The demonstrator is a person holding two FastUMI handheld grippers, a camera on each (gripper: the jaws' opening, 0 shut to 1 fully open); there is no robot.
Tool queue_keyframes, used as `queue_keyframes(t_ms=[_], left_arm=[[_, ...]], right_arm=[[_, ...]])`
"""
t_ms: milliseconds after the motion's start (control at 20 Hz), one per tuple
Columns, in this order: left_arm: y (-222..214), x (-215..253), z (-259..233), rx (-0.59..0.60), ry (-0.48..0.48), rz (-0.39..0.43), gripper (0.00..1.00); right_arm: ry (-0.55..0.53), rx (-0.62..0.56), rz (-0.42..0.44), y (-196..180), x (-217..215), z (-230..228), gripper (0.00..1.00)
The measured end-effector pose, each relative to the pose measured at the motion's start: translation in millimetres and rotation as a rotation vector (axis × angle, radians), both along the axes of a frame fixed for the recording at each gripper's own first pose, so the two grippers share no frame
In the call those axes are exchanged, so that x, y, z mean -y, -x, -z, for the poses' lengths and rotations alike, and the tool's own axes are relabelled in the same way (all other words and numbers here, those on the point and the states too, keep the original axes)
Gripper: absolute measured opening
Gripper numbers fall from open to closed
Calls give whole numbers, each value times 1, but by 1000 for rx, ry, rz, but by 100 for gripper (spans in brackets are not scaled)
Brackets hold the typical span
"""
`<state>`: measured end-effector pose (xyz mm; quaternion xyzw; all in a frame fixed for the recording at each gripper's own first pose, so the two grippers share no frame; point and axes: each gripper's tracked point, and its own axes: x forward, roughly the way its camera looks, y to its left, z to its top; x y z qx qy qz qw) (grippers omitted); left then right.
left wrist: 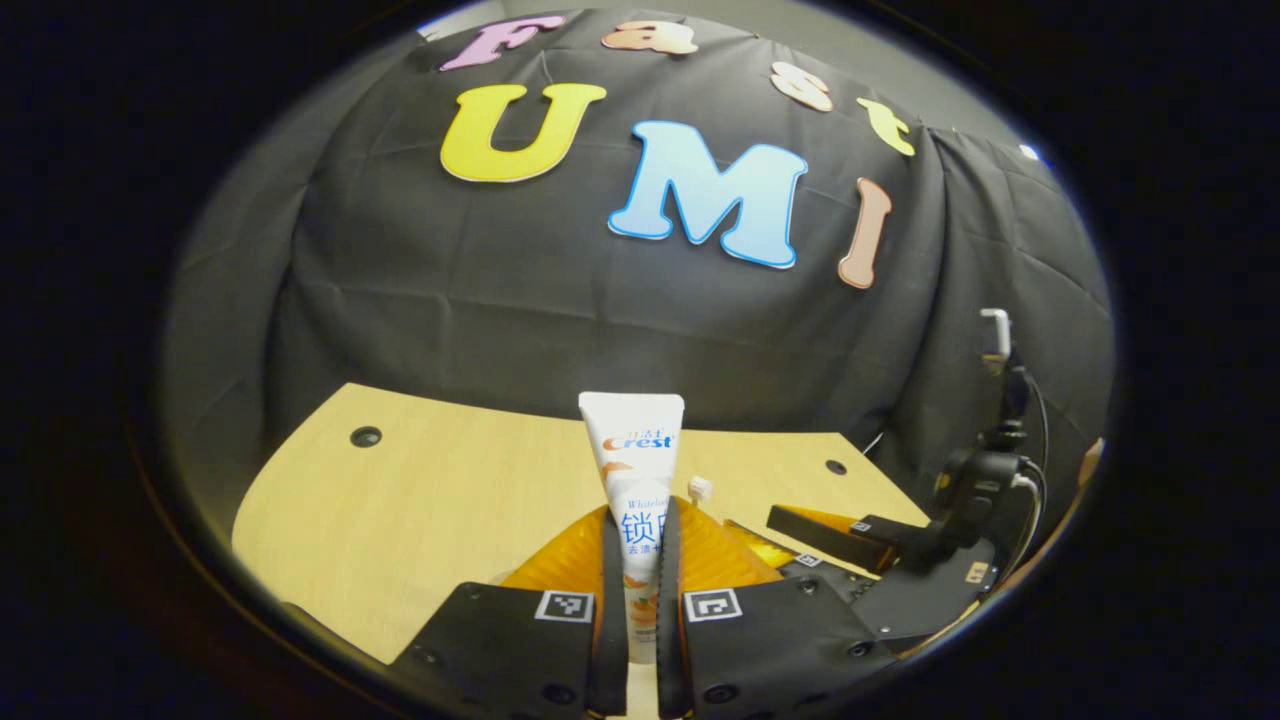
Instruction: Put the toothbrush and toothpaste on the desktop into the cup, then pick up the cup and place it on the coaster on the desktop.
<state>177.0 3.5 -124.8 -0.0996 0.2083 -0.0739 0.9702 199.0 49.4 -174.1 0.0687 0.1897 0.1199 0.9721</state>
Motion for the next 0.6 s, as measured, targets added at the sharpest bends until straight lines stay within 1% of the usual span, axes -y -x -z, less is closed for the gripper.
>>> queue_keyframes(t_ms=[50,100,200,300,400,600], left_arm=[[-2,3,-1,5,11,3,19],[-3,7,-2,15,29,5,19],[-7,18,-6,35,76,5,19],[-10,33,-9,57,121,14,19],[-17,52,-10,78,144,33,19],[-34,85,-3,120,177,73,19]], right_arm=[[1,16,11,2,7,-8,72],[3,35,25,4,16,-15,71],[15,76,56,9,34,-30,72],[47,124,93,14,56,-44,72],[64,170,137,20,80,-61,72],[63,229,222,38,118,-84,72]])
